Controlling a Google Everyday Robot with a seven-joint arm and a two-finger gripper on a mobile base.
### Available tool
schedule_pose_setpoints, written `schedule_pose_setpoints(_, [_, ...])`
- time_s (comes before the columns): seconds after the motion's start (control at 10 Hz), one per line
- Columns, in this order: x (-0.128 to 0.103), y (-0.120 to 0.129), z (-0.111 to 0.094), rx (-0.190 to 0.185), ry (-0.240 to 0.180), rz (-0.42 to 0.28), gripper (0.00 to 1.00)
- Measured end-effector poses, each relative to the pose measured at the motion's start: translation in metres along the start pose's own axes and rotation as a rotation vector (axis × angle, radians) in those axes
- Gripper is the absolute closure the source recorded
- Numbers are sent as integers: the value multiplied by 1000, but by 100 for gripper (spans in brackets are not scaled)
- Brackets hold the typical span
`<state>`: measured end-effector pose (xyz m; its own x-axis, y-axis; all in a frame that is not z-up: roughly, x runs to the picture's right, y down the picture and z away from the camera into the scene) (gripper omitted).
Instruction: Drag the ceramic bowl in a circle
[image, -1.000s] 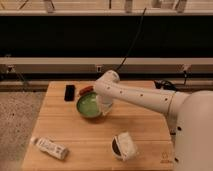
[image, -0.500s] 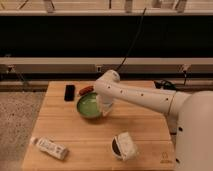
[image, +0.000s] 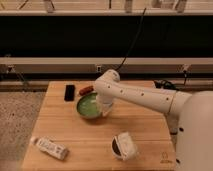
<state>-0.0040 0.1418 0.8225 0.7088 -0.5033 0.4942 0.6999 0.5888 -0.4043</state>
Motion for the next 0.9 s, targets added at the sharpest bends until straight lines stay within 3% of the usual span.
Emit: schedule_pose_setpoints(0.9, [-5, 6, -5, -13, -17, -8, 98])
